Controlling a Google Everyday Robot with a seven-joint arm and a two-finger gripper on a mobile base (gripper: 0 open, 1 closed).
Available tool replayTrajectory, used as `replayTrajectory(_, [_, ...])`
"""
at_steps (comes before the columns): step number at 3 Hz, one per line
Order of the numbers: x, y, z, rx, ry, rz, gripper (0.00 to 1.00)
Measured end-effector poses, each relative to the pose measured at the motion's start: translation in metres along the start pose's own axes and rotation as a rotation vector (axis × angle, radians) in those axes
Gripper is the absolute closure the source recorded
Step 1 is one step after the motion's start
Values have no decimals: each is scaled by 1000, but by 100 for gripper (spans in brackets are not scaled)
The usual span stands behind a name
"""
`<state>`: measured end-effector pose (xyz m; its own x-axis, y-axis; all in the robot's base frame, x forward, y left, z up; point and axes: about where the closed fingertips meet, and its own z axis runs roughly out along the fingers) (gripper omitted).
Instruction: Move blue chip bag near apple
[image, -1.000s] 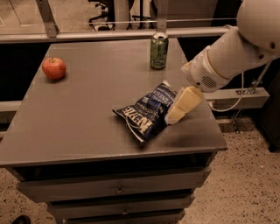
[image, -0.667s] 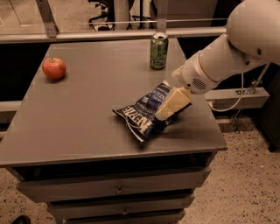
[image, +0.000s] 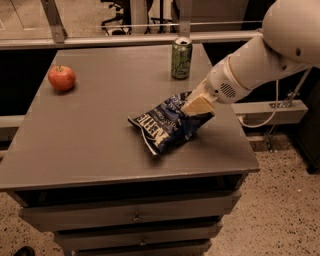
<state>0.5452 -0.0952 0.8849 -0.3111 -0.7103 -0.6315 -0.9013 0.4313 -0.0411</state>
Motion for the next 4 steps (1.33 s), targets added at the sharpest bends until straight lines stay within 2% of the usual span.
replayTrajectory(1, [-4, 3, -7, -10, -12, 18, 92])
replayTrajectory(2, [-26, 0, -28, 33, -63, 36, 100])
replayTrajectory(3, [-26, 0, -28, 33, -63, 36, 100])
replayTrajectory(4, [-38, 8, -10, 19, -123, 60, 100])
